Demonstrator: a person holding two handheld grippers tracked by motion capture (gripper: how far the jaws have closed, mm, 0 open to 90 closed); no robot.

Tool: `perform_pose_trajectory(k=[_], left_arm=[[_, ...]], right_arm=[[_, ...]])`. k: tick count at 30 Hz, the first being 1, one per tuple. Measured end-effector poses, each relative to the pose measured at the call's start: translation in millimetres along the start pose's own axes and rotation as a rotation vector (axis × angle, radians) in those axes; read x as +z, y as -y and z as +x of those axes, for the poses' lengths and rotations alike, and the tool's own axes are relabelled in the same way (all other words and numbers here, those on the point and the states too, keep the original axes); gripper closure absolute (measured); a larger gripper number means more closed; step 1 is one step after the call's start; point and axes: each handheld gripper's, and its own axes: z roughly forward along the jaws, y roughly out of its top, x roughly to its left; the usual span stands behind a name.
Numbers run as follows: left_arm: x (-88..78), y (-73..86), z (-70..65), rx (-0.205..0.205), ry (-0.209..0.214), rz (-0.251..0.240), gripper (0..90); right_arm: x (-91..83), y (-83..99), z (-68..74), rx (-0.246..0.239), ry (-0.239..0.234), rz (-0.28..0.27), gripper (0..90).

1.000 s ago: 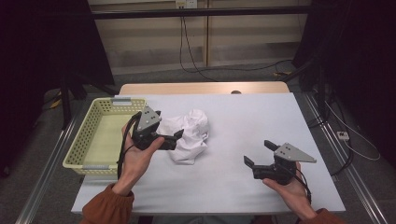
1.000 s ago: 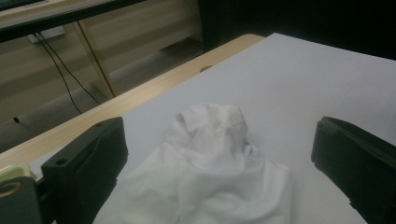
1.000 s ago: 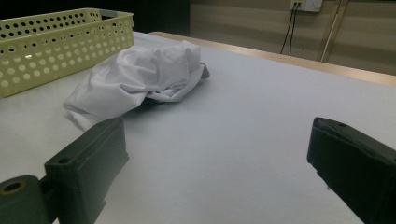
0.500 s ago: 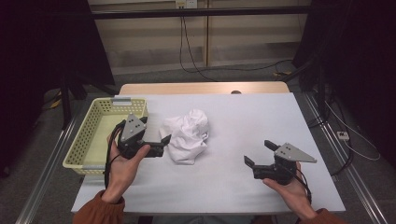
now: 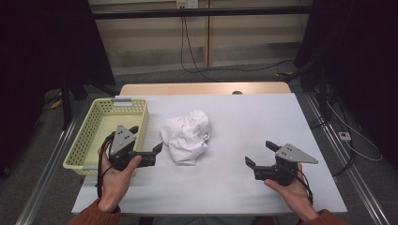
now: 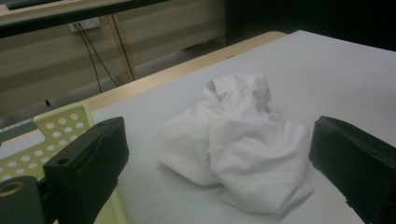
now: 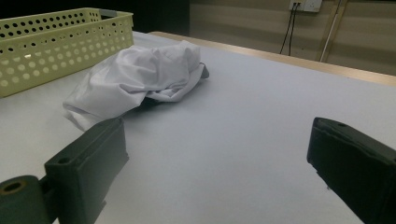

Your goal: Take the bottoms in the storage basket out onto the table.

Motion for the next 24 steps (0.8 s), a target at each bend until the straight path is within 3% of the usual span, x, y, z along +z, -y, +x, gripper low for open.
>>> perform_pose_trajectory(k=[10, 17, 24], left_arm=[[-12.8, 27.0, 3.5, -0.062, -0.018, 0.001, 4.6], [-18.7, 40.9, 3.4, -0.072, -0.041, -0.014, 4.6], [-15.3, 45.3, 1.8, -0.071, -0.031, -0.001, 4.7]], right_arm=[[0.3, 0.1, 0.0, -0.003, 0.000, 0.002, 4.9], [-0.2, 0.0, 0.0, -0.002, -0.001, 0.000, 5.0], [-0.7, 0.2, -1.3, 0.003, 0.000, -0.002, 5.3]])
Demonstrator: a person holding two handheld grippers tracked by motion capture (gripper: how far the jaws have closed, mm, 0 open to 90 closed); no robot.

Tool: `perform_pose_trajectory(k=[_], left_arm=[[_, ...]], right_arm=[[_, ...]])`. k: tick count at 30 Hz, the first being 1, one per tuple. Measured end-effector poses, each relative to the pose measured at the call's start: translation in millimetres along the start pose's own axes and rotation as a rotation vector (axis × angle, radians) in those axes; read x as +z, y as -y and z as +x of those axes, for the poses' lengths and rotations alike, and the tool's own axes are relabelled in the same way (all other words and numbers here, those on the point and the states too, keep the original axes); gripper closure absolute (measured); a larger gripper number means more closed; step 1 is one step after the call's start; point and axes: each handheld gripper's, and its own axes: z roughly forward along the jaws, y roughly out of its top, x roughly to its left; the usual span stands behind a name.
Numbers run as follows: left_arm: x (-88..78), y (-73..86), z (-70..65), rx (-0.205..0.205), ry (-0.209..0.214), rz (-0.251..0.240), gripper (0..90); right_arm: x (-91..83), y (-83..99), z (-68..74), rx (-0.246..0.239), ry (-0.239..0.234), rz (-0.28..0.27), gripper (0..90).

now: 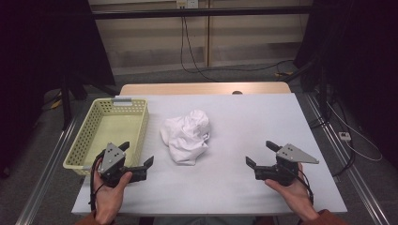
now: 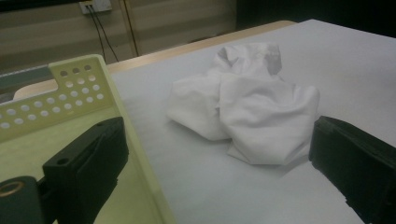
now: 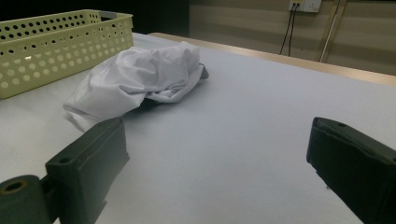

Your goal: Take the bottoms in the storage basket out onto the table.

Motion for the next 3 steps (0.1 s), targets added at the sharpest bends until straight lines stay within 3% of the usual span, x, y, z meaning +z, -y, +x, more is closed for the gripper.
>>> perform_pose_trajectory(k=[3], left_arm=[[-0.5, -1.7, 0.5, -0.001, 0.009, -0.004, 4.7]], right_arm=[[0.4, 0.0, 0.3, -0.002, -0.001, 0.000, 5.3]])
